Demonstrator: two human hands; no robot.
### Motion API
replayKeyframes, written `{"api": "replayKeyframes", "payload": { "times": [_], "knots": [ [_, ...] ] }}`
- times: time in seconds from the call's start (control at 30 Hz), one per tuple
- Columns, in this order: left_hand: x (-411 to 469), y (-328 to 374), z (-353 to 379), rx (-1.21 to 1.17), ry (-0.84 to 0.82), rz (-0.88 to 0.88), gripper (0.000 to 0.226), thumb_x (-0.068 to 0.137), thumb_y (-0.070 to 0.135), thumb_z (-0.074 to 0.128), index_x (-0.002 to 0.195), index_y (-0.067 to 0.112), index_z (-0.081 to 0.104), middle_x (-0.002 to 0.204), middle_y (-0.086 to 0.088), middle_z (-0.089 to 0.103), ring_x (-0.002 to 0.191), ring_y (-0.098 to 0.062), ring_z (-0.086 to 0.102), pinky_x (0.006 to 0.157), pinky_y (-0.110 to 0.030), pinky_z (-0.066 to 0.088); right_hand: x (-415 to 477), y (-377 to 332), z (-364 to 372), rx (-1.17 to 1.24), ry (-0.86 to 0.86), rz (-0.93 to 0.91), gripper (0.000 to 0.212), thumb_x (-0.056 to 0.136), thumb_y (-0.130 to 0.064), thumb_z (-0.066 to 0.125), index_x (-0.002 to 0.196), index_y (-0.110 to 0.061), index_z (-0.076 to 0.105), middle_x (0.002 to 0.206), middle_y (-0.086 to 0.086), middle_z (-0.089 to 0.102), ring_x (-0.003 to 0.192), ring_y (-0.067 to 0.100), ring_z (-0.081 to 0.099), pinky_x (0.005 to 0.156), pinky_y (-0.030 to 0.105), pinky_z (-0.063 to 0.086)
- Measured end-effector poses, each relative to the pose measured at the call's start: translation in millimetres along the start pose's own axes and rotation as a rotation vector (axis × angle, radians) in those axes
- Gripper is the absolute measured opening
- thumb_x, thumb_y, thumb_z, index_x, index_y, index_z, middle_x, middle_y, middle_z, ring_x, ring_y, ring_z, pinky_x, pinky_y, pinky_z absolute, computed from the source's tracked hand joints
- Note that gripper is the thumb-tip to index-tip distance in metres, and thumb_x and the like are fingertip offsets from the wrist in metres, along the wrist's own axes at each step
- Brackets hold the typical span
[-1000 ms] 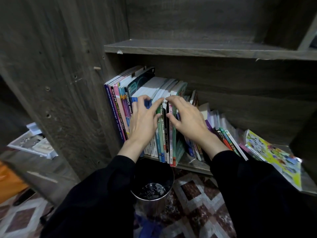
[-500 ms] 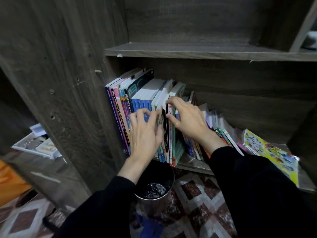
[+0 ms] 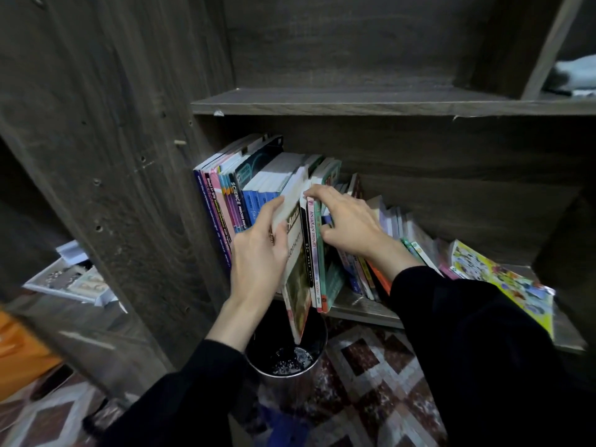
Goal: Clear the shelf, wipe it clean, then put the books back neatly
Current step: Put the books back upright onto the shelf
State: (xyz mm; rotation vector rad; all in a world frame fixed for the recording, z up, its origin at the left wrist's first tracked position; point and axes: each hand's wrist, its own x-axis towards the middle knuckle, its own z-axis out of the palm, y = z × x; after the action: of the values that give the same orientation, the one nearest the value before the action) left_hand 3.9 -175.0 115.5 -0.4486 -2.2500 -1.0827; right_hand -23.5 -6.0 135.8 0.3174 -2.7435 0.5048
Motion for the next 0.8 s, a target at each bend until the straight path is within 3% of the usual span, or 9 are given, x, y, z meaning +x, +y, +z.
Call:
{"api": "replayKeyframes", "payload": {
  "times": [0.17,0.33,0.37,0.43,0.53,0.6,0.67,0.8],
  "knots": [
    [-25.4,-2.8,0.1,-0.061,-0.152,-0.073,0.059,0.094,0.019,0.058,0.144,0.029,0.029,0.084,-0.015,0.070,0.046,-0.017,0.060,0.050,-0.037,0.056,2.0,-1.9,-3.1,-0.030,-0.015,-0.008,0.061,0.081,-0.013,0.051,0.138,-0.030,0.037,0.144,-0.007,0.042,0.118,0.025,0.050,0.093,0.037,0.036],
    [-22.6,22.4,-26.0,-0.070,-0.211,-0.165,0.046,0.094,0.010,0.054,0.128,0.034,0.034,0.072,-0.013,0.066,0.053,-0.024,0.064,0.049,-0.044,0.056,0.6,12.3,-5.8,0.265,-0.027,0.077,0.082,0.077,0.001,0.045,0.148,-0.036,0.025,0.147,0.005,0.041,0.118,0.023,0.047,0.083,0.033,0.040],
    [-21.1,28.4,-35.4,-0.054,-0.225,-0.172,0.044,0.094,0.009,0.054,0.123,0.036,0.034,0.073,-0.011,0.065,0.057,-0.025,0.065,0.051,-0.045,0.056,-1.8,16.5,-3.8,0.223,-0.010,0.096,0.081,0.078,0.000,0.045,0.149,-0.033,0.024,0.149,0.007,0.038,0.129,0.023,0.040,0.091,0.034,0.039],
    [-18.3,43.5,-55.2,0.009,-0.260,-0.164,0.044,0.092,0.009,0.056,0.114,0.039,0.033,0.075,-0.003,0.063,0.065,-0.021,0.066,0.057,-0.045,0.058,-5.7,24.5,2.2,0.043,-0.053,0.109,0.073,0.083,-0.004,0.047,0.150,-0.025,0.024,0.153,0.007,0.032,0.143,0.021,0.021,0.112,0.036,0.023],
    [-15.7,67.7,-77.3,0.075,-0.306,-0.135,0.045,0.090,0.012,0.059,0.106,0.042,0.030,0.083,-0.004,0.063,0.074,-0.020,0.065,0.060,-0.044,0.058,-3.3,30.3,13.3,-0.102,-0.189,0.081,0.066,0.088,-0.013,0.048,0.149,-0.022,0.025,0.156,0.003,0.027,0.147,0.019,0.008,0.116,0.041,0.010],
    [-16.3,82.3,-87.9,0.097,-0.343,-0.124,0.045,0.088,0.014,0.060,0.105,0.043,0.030,0.085,-0.005,0.066,0.072,-0.020,0.066,0.059,-0.044,0.057,1.8,30.8,16.5,-0.181,-0.192,0.064,0.058,0.091,-0.021,0.048,0.147,-0.022,0.031,0.152,0.002,0.033,0.146,0.020,0.010,0.116,0.045,0.012],
    [-18.1,94.6,-97.3,0.110,-0.360,-0.096,0.043,0.087,0.016,0.062,0.104,0.043,0.032,0.078,-0.001,0.067,0.063,-0.011,0.065,0.057,-0.040,0.056,5.4,29.7,15.0,-0.289,-0.153,0.036,0.049,0.094,-0.029,0.046,0.142,-0.023,0.039,0.145,0.001,0.041,0.142,0.022,0.020,0.111,0.045,0.019],
    [-19.1,111.8,-109.6,0.069,-0.351,-0.103,0.042,0.085,0.019,0.064,0.103,0.043,0.035,0.069,0.006,0.065,0.070,0.010,0.059,0.053,-0.017,0.050,3.3,22.3,15.3,-0.431,-0.121,0.005,0.045,0.095,-0.033,0.043,0.139,-0.022,0.041,0.140,0.000,0.046,0.134,0.023,0.031,0.102,0.049,0.026]
  ]
}}
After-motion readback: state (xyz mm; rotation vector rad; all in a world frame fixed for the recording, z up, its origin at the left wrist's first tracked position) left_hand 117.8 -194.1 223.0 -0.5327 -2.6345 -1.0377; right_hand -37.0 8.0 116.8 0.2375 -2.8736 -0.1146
